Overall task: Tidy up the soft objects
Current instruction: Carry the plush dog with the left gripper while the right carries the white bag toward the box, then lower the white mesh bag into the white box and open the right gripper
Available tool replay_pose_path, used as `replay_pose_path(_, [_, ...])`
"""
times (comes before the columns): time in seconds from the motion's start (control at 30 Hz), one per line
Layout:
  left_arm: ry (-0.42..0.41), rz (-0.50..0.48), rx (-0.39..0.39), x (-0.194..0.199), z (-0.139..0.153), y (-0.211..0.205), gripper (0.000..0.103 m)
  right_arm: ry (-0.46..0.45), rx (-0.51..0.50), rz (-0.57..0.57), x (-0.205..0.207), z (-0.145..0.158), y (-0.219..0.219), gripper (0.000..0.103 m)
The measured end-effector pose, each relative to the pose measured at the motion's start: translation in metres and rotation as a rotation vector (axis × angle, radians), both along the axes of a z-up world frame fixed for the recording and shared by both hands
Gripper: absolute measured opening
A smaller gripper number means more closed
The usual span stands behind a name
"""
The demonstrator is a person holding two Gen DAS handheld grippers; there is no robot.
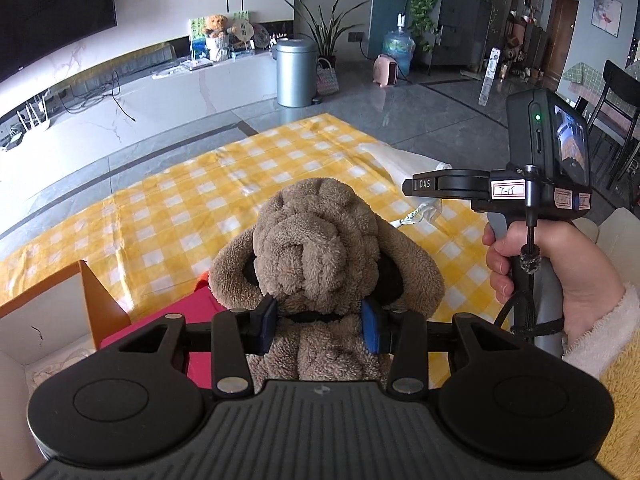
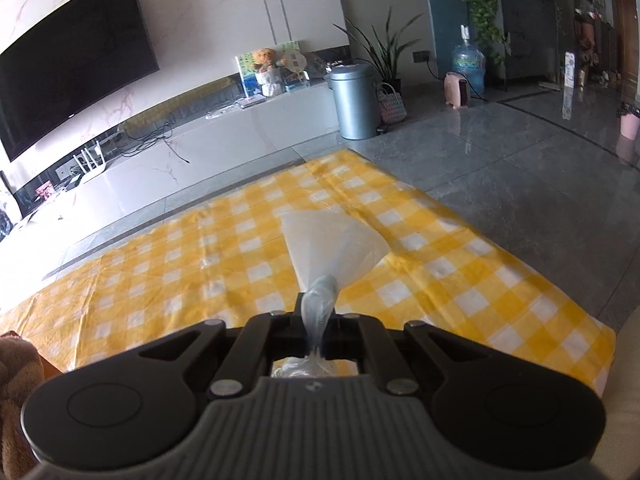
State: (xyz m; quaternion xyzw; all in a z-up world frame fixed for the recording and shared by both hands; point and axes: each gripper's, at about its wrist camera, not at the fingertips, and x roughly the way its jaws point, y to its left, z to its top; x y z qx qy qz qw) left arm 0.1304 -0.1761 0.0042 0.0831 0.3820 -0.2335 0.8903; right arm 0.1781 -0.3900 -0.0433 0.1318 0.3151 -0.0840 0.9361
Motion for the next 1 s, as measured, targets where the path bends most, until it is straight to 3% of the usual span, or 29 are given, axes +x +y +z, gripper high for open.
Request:
replay_pose_path(0.27, [-0.083, 0.125, -0.058, -0.010, 0.025, 0.062, 0.047, -0.160, 0.042, 0.179, -0.012, 0.044, 0.064, 0.002])
replay_pose_path(0.43, [-0.096, 0.256, -0.145, -0.012, 0.032, 0.117, 0.047, -0.264, 0.116, 0.310, -0.025, 0.071, 0.102, 0.002])
replay_pose_path(0.63, [-0.132, 0.420, -0.223, -0.013, 0.031, 0.182, 0.047, -0.349, 0.131, 0.417, -0.036, 0.090, 0.158, 0.002])
replay_pose_path(0.77, [-0.137, 0.521, -0.231, -0.011, 0.020, 0.213, 0.047, -0.371, 0.134, 0.514, -0.040, 0.096, 0.196, 0.002])
replay_pose_path(0.9, [-0.062, 0.561, -0.340, -0.010, 0.005, 0.253, 0.047, -0.342, 0.139, 0.628, -0.039, 0.089, 0.236, 0.002])
replay_pose_path(1.0, [-0.064, 0.541, -0.386, -0.018, -0.006, 0.275, 0.048, -0.285, 0.123, 0.695, -0.033, 0.076, 0.263, 0.002])
